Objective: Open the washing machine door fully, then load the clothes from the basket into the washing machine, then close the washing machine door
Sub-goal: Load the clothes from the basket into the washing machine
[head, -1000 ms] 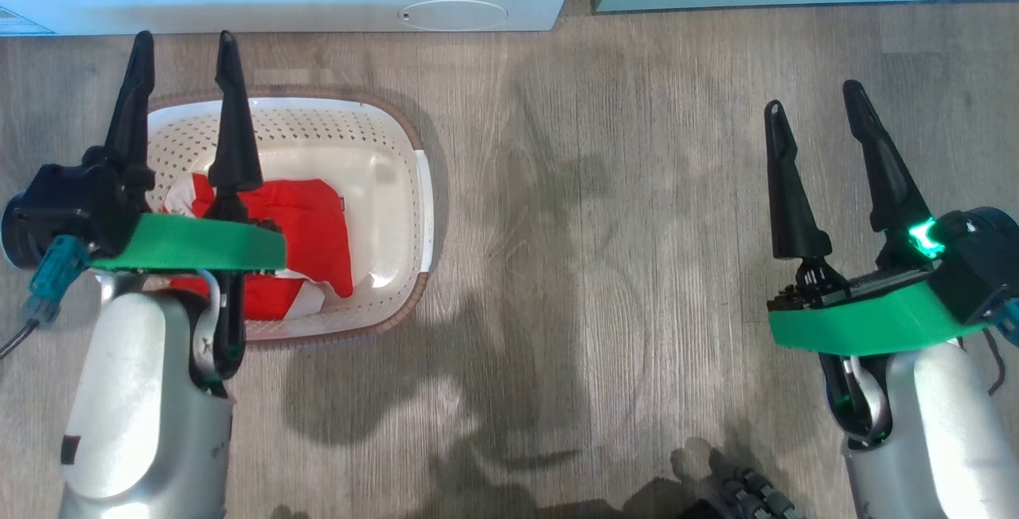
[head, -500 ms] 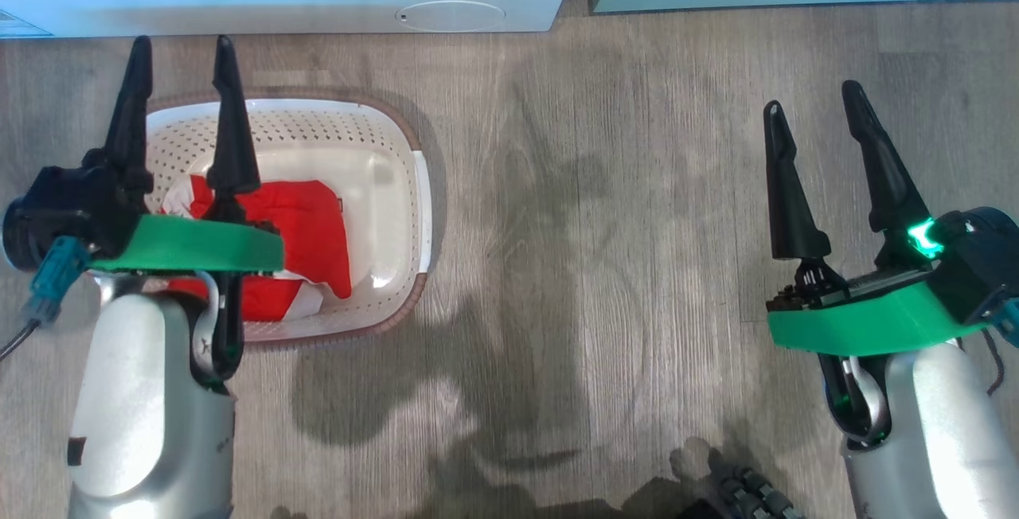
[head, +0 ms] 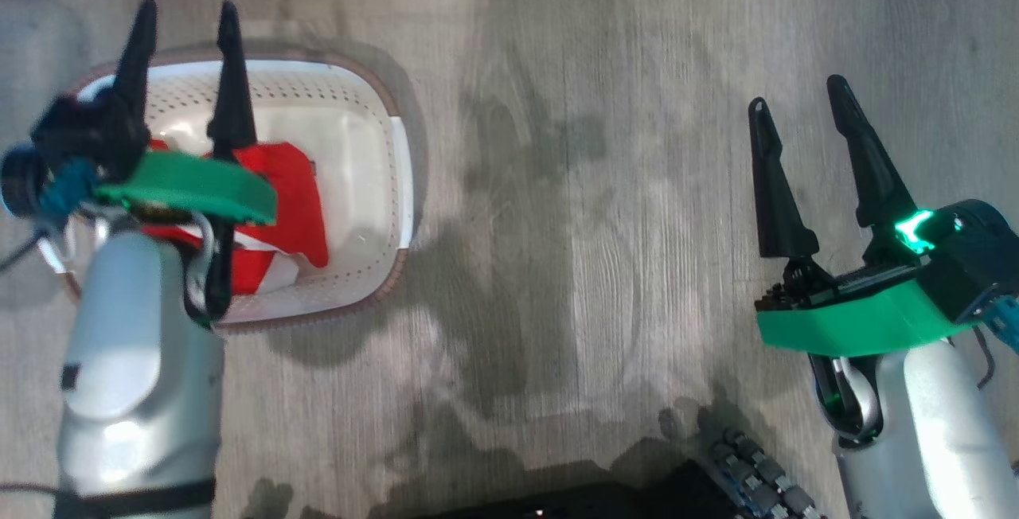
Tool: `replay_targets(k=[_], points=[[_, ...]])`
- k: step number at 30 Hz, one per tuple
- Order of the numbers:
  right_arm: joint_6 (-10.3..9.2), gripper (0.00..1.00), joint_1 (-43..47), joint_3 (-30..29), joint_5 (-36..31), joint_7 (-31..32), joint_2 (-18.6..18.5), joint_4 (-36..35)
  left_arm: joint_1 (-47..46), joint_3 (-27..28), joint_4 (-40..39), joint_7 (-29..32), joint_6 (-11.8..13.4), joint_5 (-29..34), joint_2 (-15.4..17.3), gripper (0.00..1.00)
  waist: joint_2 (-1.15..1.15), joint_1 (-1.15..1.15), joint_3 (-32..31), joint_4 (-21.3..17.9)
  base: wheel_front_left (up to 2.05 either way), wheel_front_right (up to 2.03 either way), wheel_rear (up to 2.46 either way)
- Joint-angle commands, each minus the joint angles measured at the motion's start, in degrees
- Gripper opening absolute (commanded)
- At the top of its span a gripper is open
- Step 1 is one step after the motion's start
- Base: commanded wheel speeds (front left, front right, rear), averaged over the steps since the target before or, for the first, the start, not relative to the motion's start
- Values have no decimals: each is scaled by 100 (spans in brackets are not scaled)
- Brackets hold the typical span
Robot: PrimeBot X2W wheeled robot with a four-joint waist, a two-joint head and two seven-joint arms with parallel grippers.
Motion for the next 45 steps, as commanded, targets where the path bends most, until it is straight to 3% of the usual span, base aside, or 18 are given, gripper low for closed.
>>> replay_targets(k=[1, 18, 24, 37, 39, 45], points=[[0, 100, 2, 139, 59, -23, -7, -164, -149, 191, -68, 30, 12, 32, 209, 100, 0, 0, 125, -100, 0, 0, 0], [0, 100, -113, 347, 276, -85, -7, -10, -1943, 532, 1522, 208, 218, -94, 844, 100, 0, 0, 363, -559, 0, 0, 0], [0, 100, -102, 403, 336, -86, -7, -43, -2300, 594, 1937, 194, 245, -195, 932, 100, 0, 0, 375, -663, 0, 0, 0], [0, 100, -111, 398, 376, -87, -7, -65, -2788, 510, 2459, 149, 62, -391, 903, 100, 0, 0, 463, -664, 0, 0, 0], [0, 100, -124, 398, 375, -87, -7, -63, -2851, 504, 2511, 129, 9, -436, 893, 0, 0, 0, 478, -650, 0, 0, 0], [0, 100, -165, 408, 368, -87, -7, -35, -2910, 522, 2611, 30, -49, -500, 961, 0, 0, 0, 483, -624, 0, 0, 0]])
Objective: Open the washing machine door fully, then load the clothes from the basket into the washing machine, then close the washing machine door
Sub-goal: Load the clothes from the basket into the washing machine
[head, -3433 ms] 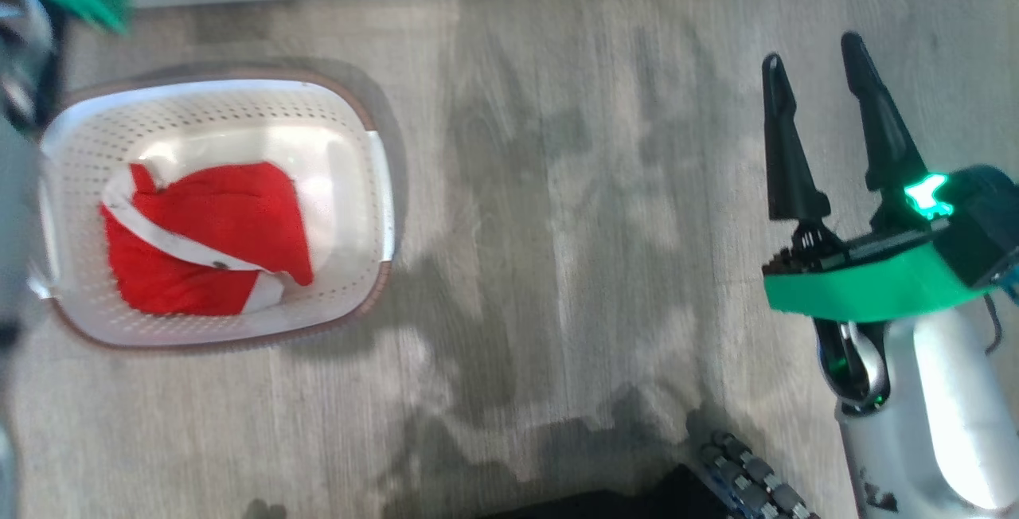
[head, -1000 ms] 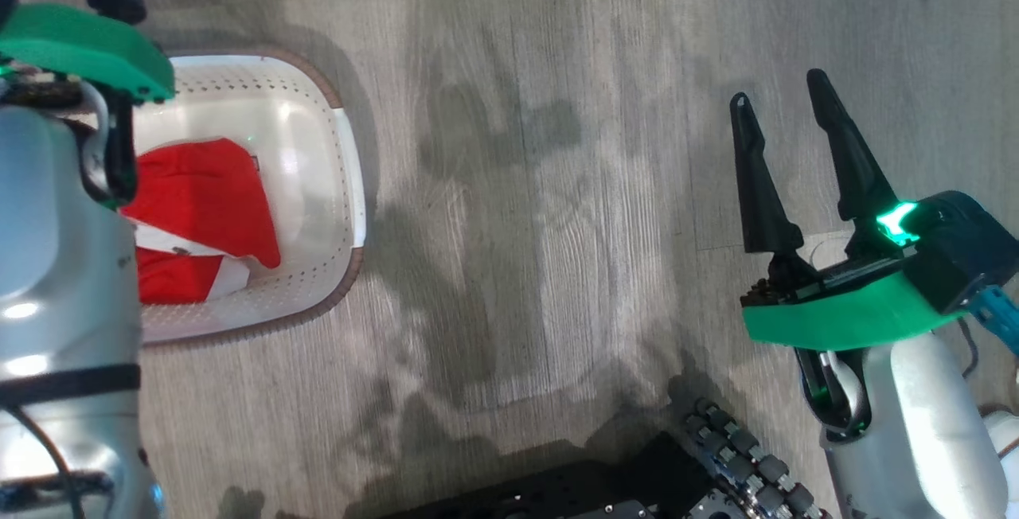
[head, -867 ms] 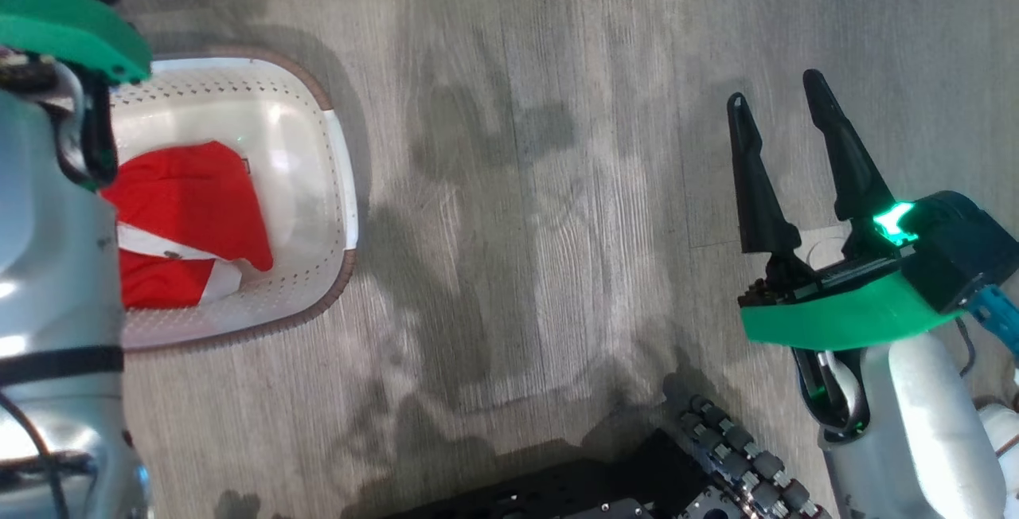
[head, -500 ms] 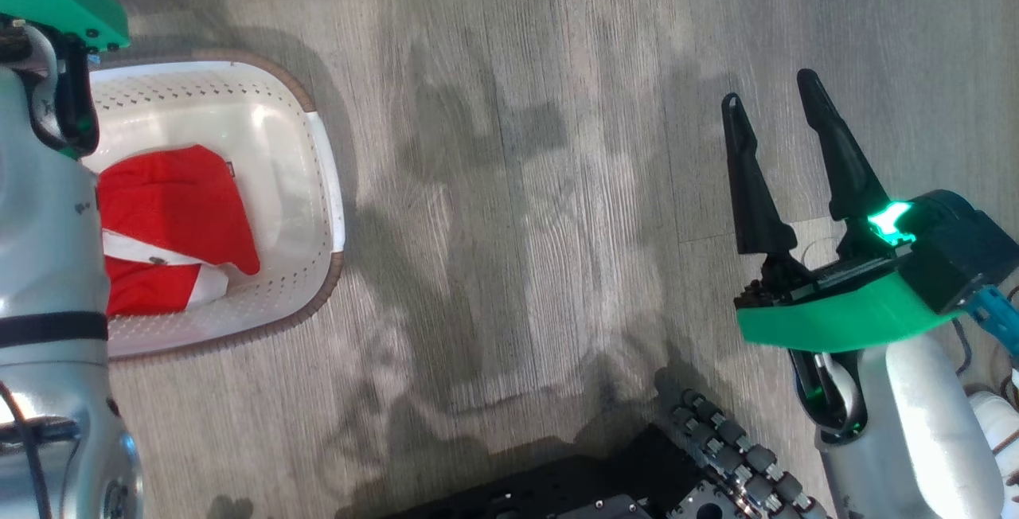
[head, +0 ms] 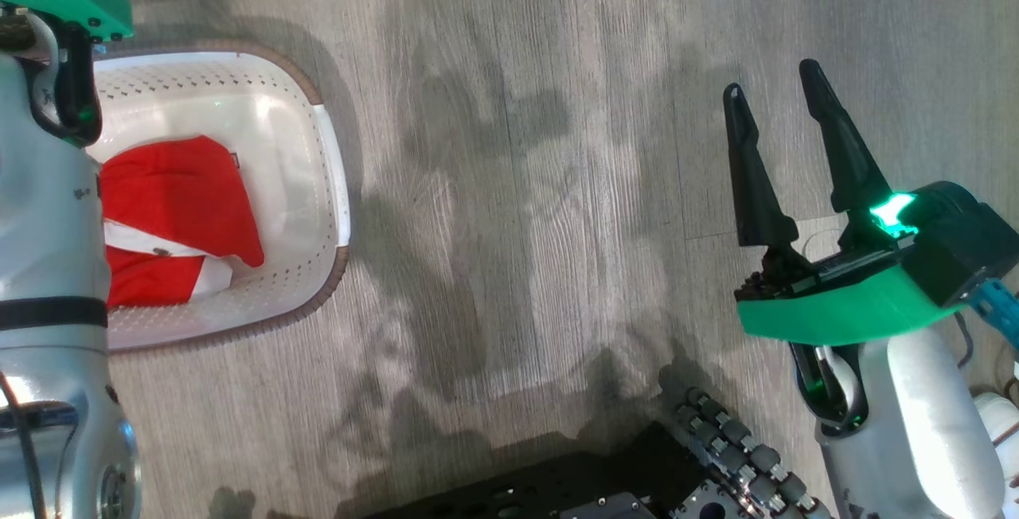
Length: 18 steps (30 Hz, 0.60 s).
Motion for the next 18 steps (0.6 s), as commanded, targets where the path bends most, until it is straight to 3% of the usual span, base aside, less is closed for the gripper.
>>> replay_targets(k=[1, 12, 18], points=[[0, 100, 79, 117, 34, -53, -8, -150, -137, 105, -183, -76, -5, -36, 299, 0, 0, 0, -14, -1, 0, 0, 0], [0, 100, 60, 159, 126, -53, -8, -130, -29, 202, -857, -140, 15, 23, 519, 0, 0, 0, -147, -26, 0, 0, 0], [0, 100, 10, 236, 235, -53, -8, -168, -432, -101, -1132, 101, -127, 302, 864, 0, 0, 0, 40, -116, 0, 0, 0]])
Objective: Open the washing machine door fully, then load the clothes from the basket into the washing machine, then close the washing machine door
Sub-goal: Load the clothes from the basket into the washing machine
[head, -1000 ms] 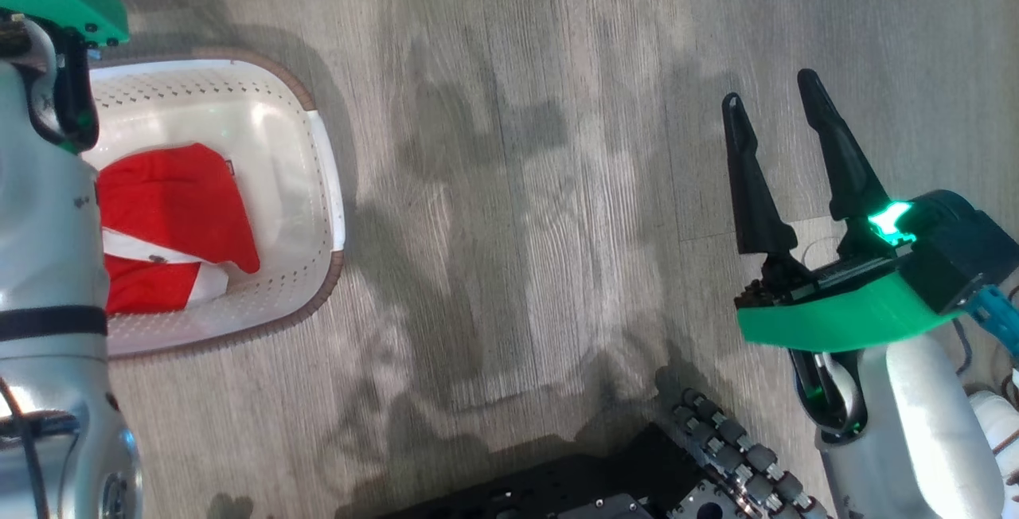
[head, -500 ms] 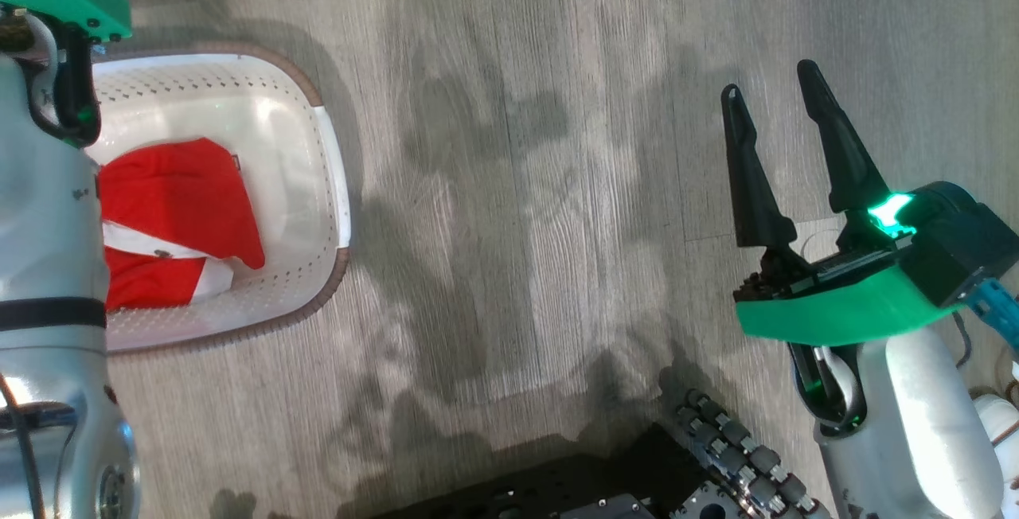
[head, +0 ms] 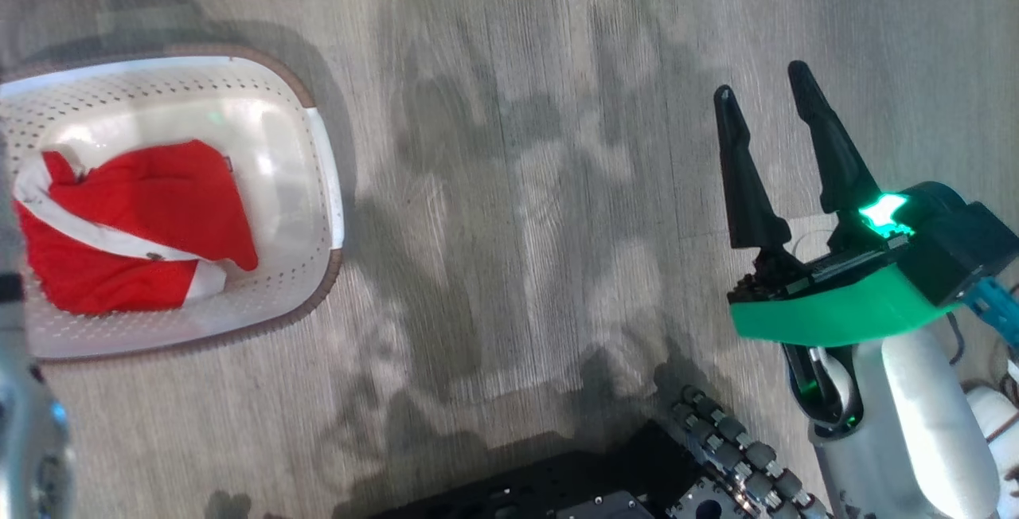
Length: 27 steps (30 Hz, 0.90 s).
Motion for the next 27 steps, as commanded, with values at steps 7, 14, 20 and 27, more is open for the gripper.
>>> replay_targets(k=[7, 14, 20, 27], points=[[0, 100, -59, 171, 163, -53, -8, -205, -1267, -475, -423, 678, -295, 405, 862, 0, 0, 0, 429, -182, 0, 0, 0], [0, 100, -168, 278, 310, -53, -8, -228, -2459, -973, -266, 1243, -433, 515, 1377, 0, 0, 0, 733, -385, 0, 0, 0], [0, 100, -272, 475, 499, -53, -8, -187, -3582, -1440, 329, 1598, -456, 472, 1854, 0, 0, 0, 975, -664, 0, 0, 0], [0, 100, -331, 643, 674, -53, -8, -164, -4440, -2089, 1088, 1625, -458, 263, 2086, 0, 0, 0, 1105, -915, 0, 0, 0]])
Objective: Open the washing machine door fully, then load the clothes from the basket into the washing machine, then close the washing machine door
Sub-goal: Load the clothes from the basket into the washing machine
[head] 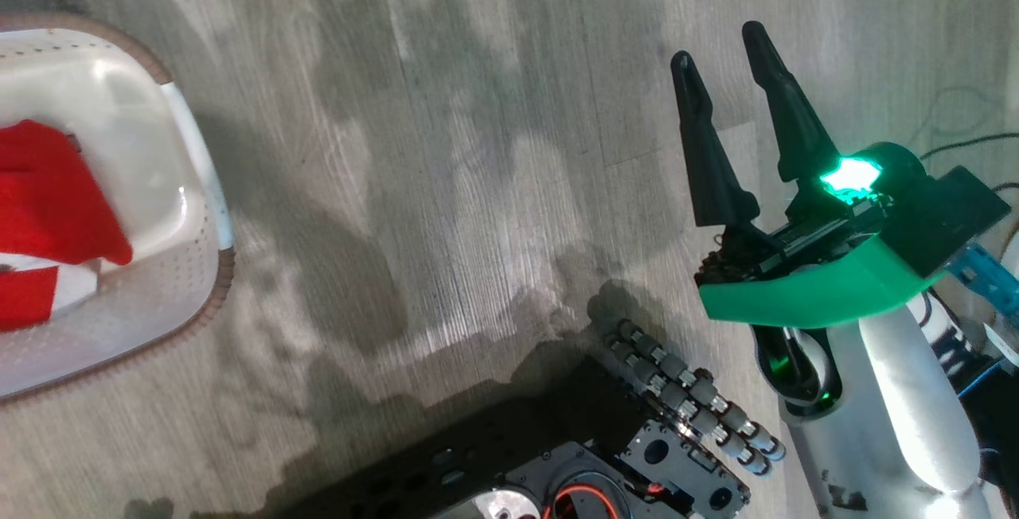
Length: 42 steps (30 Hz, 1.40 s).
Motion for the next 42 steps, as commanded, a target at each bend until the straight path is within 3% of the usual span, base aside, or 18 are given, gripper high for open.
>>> replay_targets(k=[1, 14, 15, 16, 31, 42], points=[[0, 100, 120, 121, 72, -53, -10, -140, -341, -9, -38, -35, -5, -102, 239, 0, 0, 0, 59, -82, 0, 0, 0], [0, 100, 60, 218, 176, -53, -10, -137, -956, -372, 925, -584, -6, -344, 48, 0, 0, 0, 126, -261, 0, 0, 0], [0, 100, 60, 218, 178, -53, -10, -132, -976, -396, 975, -643, -6, -335, 32, 38, 0, 0, 122, -261, 0, 0, 0], [0, 100, 60, 216, 181, -53, -10, -128, -993, -417, 1025, -701, -6, -328, 20, 100, 0, 0, 117, -262, 0, 0, 0], [0, 100, 101, 10, -16, -53, -10, -86, -597, -729, 1621, -1306, -6, -788, -354, 100, 0, 0, -287, -12, 0, 0, 0], [0, 100, 222, -324, -399, -53, -10, -60, 684, -680, 1874, -1784, -6, -1259, -770, 100, 0, 0, -1024, 529, 0, 0, 0]])
